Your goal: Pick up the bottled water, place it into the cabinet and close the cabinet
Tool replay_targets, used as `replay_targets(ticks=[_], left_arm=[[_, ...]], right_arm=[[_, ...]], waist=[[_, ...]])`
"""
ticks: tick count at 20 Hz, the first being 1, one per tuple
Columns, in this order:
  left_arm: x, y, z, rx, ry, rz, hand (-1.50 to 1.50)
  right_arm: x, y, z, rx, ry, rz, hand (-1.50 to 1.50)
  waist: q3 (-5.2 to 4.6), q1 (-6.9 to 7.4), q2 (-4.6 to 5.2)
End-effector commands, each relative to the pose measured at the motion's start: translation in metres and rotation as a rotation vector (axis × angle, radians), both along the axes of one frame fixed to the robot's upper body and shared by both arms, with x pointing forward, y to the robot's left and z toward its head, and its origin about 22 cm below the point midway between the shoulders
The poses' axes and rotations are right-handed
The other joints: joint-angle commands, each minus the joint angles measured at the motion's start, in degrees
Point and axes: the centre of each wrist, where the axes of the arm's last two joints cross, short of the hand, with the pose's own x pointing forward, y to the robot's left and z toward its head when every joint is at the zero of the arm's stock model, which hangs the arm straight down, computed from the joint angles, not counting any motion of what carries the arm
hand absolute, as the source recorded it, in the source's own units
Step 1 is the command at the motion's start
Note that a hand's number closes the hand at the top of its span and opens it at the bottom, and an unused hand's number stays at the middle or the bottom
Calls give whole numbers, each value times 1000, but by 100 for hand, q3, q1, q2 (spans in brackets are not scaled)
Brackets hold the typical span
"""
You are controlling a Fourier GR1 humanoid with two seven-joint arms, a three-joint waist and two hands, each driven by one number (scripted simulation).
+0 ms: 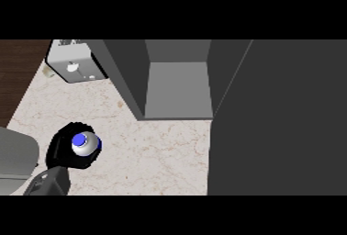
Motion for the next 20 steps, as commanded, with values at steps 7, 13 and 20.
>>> replay_targets(ticks=[7,13,20], left_arm=[[28,-56,24,-11,-86,-66,150],[36,-109,44,-26,-76,-118,150],[50,-167,92,43,-110,-95,150]], right_arm=[[-4,16,36,24,-49,30,-150],[-8,19,41,17,-56,11,-150],[-6,14,41,22,-69,47,-150]], waist=[[16,48,-8],[15,52,-14],[12,-23,-22]])
